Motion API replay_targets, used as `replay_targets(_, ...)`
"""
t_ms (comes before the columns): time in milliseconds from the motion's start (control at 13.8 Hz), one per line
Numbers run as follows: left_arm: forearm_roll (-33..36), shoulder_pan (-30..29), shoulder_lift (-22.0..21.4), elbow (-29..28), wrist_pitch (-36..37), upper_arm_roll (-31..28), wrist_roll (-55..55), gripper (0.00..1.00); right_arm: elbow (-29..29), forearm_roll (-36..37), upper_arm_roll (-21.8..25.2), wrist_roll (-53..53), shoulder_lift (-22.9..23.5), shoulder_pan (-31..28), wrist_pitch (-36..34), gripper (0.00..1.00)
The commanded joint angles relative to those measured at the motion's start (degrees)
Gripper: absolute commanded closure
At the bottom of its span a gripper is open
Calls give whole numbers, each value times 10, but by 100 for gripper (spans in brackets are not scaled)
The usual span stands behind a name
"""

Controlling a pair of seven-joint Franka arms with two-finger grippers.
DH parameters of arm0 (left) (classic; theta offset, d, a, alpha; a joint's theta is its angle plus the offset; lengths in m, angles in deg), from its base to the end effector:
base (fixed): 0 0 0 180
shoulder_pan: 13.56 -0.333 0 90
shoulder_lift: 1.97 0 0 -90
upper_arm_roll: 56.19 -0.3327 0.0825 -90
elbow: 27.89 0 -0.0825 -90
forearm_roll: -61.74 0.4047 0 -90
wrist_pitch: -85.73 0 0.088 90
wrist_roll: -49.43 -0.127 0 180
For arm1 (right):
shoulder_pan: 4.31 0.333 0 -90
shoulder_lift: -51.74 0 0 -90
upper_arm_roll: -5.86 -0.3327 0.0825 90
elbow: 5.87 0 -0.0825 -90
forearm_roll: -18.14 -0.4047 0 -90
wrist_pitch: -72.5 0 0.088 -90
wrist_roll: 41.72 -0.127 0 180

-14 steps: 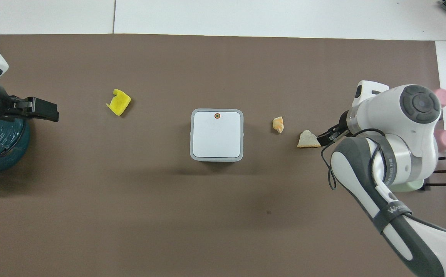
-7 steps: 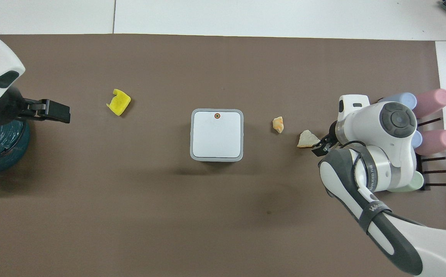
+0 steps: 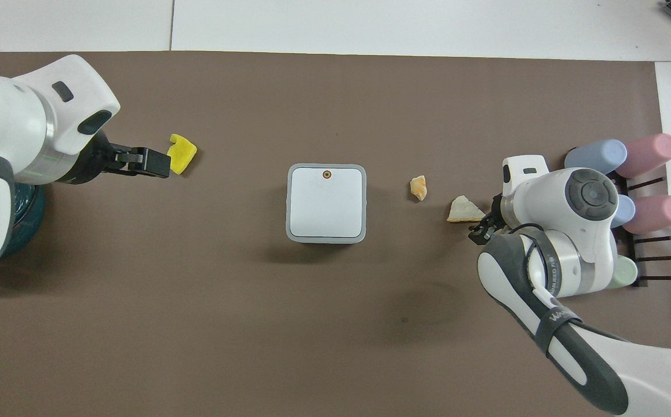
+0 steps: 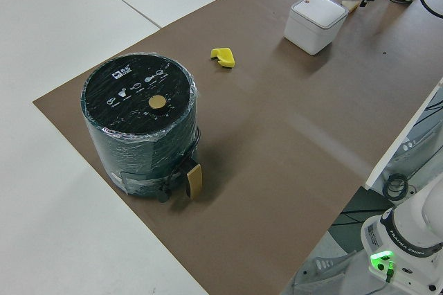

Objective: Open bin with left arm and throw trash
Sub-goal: 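Grasp the crumpled yellow piece with the left gripper and lift it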

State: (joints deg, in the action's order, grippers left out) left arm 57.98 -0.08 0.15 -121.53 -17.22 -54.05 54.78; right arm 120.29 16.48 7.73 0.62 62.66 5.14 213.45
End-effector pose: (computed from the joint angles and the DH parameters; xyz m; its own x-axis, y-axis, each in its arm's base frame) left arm 0.5847 -0.1702 0.5891 0.9797 -0.1619 0.1179 -0.1717 -0.9821 0.0780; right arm 0.5713 0.0764 0.2832 0.6579 0.7508 0.0590 0.7502 -0.6602 0.0355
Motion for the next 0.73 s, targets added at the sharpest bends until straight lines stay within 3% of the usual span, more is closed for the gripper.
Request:
replay_targets(0, -9, 22, -1, -15, -25, -7, 10, 89, 9, -19, -2, 27, 1, 0, 27, 14)
replay_targets(73, -9, 23, -1, -17, -27, -7, 9, 100, 9, -22, -2, 27, 8, 0, 30, 15)
replay_targets(436, -9, 51, 1, -31, -67, -7, 70, 100, 3, -29, -6, 27, 26, 2, 56, 18)
replay_targets(509, -9, 58, 11, -32, -77, -7, 77, 100, 3, -33, -8, 27, 25, 2, 56, 23)
replay_targets(655, -13, 73, 29, -31, -94, -7, 97, 100, 2, -42, -11, 27, 26, 3, 57, 53)
